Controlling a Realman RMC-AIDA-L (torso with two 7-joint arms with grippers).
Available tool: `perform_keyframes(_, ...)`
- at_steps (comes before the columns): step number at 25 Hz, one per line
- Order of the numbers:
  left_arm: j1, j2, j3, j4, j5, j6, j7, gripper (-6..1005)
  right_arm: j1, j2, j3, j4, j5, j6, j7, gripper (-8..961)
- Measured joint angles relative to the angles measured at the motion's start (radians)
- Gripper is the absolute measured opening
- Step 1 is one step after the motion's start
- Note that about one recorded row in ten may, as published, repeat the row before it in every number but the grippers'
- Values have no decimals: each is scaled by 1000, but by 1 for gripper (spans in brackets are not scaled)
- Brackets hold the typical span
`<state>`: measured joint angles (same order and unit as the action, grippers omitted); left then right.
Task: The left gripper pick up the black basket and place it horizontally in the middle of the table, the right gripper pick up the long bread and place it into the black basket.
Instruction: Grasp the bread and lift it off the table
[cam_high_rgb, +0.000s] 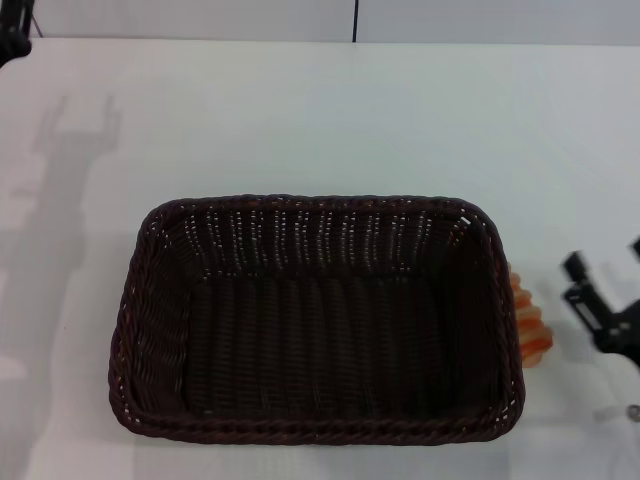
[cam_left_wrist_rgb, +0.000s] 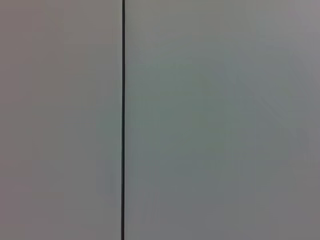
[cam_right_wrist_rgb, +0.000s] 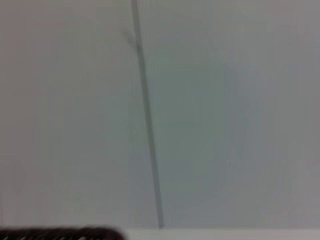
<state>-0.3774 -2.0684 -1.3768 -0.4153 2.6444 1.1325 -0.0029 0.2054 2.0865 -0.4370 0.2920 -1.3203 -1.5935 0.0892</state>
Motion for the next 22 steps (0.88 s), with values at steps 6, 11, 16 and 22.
perform_keyframes(6,6,-1,1,14,16,20,-13,592,51,1,-17,21,-50,97,-12,802)
perform_keyframes(11,-3,-1,8,24,21,25,-6,591,88,2,-16,36,-69,172,-12,798)
perform_keyframes(16,-4,-1,13,24,25,28,-4,590,123,2,-17,45,-70,247,-6,794)
perform_keyframes(22,-5,0,19,23,27,30,0,591,160,3,-15,58,-71,330,-3,789)
